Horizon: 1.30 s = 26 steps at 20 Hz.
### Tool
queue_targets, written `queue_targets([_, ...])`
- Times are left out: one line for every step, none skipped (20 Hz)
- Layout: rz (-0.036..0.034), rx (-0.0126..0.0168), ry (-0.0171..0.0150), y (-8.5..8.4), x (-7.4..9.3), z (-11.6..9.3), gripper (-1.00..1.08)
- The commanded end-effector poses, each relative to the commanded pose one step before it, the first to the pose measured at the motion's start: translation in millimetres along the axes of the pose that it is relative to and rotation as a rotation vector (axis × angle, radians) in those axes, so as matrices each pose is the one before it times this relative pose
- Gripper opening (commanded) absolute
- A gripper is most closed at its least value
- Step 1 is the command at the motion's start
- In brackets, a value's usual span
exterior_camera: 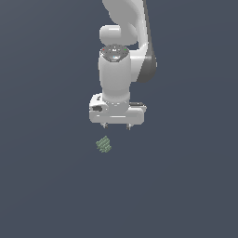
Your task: Pick up the object and move it to a goal position.
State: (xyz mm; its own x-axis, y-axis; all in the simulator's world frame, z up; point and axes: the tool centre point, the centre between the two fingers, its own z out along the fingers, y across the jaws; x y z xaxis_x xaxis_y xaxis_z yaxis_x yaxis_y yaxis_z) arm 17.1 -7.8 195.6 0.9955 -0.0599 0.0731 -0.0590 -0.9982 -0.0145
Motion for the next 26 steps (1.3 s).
queue_targets([0.00964, 0.00232, 0.00288, 1.92, 0.34, -2.97, 1.0])
queue_targets([-0.00167, 0.00004, 0.00027, -0.09, 0.0, -0.39, 1.0])
queue_targets([-0.00137, -0.00013, -0.00006, -0.22, -0.04, 0.05, 1.0])
queue_targets([0.0, 0.0, 0.0, -0.19, -0.07, 0.14, 1.0])
queue_targets([0.00224, -0.00029, -0.00079, 0.23, 0.08, 0.75, 1.0])
queue_targets([0.00368, -0.00005, -0.00053, 0.17, 0.05, 0.66, 1.0])
queue_targets([0.00561, 0.0, -0.00067, 0.43, 0.1, 0.82, 1.0])
queue_targets([0.00733, 0.00004, -0.00078, 0.54, 0.14, 0.98, 1.0])
queue_targets([0.00909, 0.00007, -0.00091, 0.7, 0.18, 1.16, 1.0])
queue_targets([0.0108, 0.00008, -0.00105, 0.85, 0.22, 1.34, 1.0])
queue_targets([0.01239, 0.00007, -0.0012, 0.97, 0.26, 1.53, 1.0])
queue_targets([0.0139, 0.00003, -0.00138, 1.07, 0.3, 1.76, 1.0])
queue_targets([0.01544, -0.00004, -0.00157, 1.17, 0.34, 2.02, 1.0])
queue_targets([0.01699, -0.00013, -0.00176, 1.28, 0.38, 2.27, 1.0])
queue_targets([0.01852, -0.0002, -0.00191, 1.39, 0.43, 2.48, 1.0])
queue_targets([0.02018, -0.00027, -0.00204, 1.53, 0.49, 2.67, 1.0])
queue_targets([0.02185, -0.00036, -0.00217, 1.66, 0.56, 2.87, 1.0])
queue_targets([0.02345, -0.00048, -0.0023, 1.77, 0.63, 3.09, 1.0])
queue_targets([0.02508, -0.00062, -0.00244, 1.89, 0.7, 3.32, 1.0])
queue_targets([0.02671, -0.00078, -0.00255, 2.01, 0.78, 3.54, 1.0])
queue_targets([0.02835, -0.00096, -0.00265, 2.13, 0.87, 3.76, 1.0])
queue_targets([0.03, -0.00116, -0.00274, 2.25, 0.97, 3.98, 1.0])
queue_targets([0.03163, -0.00138, -0.0028, 2.36, 1.07, 4.2, 1.0])
queue_targets([0.03237, -0.00158, -0.00278, 2.4, 1.16, 4.31, 1.0])
queue_targets([0.03235, -0.00174, -0.00267, 2.39, 1.22, 4.31, 1.0])
queue_targets([0.03232, -0.00189, -0.00256, 2.37, 1.27, 4.31, 1.0])
